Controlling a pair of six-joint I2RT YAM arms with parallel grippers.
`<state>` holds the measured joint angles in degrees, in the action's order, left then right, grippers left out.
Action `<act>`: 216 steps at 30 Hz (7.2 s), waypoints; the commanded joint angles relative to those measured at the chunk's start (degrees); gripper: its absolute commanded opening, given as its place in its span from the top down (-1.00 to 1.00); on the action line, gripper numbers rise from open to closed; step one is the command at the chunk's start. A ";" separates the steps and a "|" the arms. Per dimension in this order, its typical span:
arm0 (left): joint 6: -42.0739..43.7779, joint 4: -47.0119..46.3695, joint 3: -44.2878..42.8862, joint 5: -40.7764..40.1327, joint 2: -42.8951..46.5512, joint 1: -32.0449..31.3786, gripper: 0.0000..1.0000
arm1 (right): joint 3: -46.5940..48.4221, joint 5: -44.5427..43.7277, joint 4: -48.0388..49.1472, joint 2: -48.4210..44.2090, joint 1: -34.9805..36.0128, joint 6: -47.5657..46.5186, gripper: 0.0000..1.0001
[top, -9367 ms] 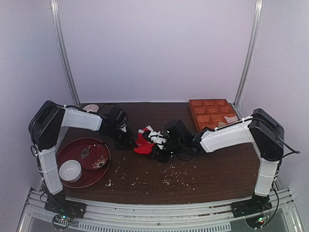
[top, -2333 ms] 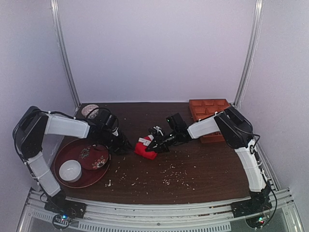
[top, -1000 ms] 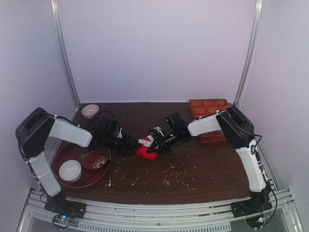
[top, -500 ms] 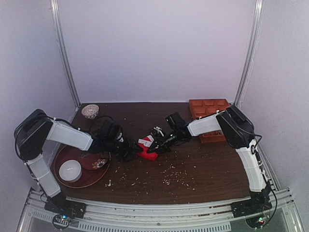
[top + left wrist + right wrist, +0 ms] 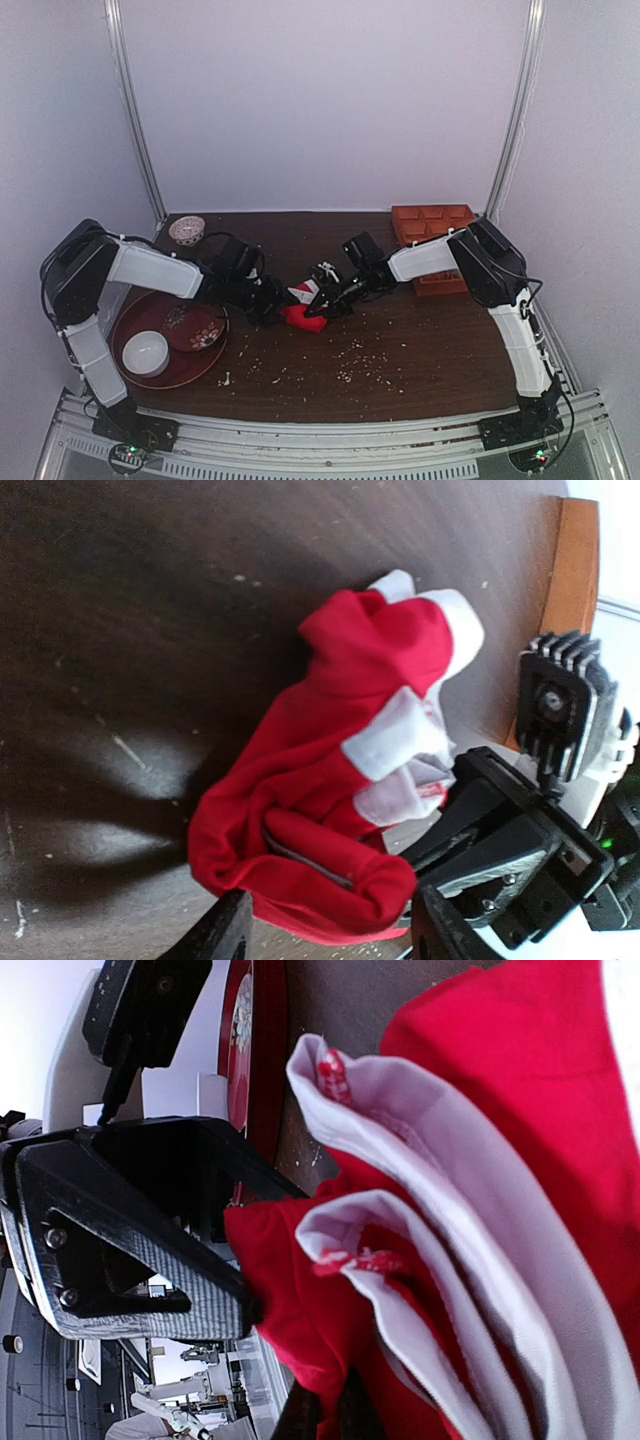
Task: Roll the underwear
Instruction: Roll the underwear at the center of the board.
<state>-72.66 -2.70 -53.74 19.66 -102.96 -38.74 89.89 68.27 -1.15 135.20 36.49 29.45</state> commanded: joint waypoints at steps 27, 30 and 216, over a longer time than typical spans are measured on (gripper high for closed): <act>-1.45 19.05 -10.88 -0.54 -6.42 -0.45 0.56 | 1.69 -5.33 -10.88 -0.17 1.03 -6.56 1.00; -1.27 19.87 -11.19 -0.19 -6.75 -0.45 0.59 | 2.08 -5.45 -11.98 -0.23 1.12 -7.40 1.00; 7.47 15.96 -16.72 1.40 -4.28 1.55 0.12 | -15.94 -25.59 10.80 -9.50 -0.98 11.62 1.00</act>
<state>-65.95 13.80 -68.20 20.84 -106.50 -36.73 73.76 44.73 14.74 124.09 35.77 42.22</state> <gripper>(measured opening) 0.439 0.075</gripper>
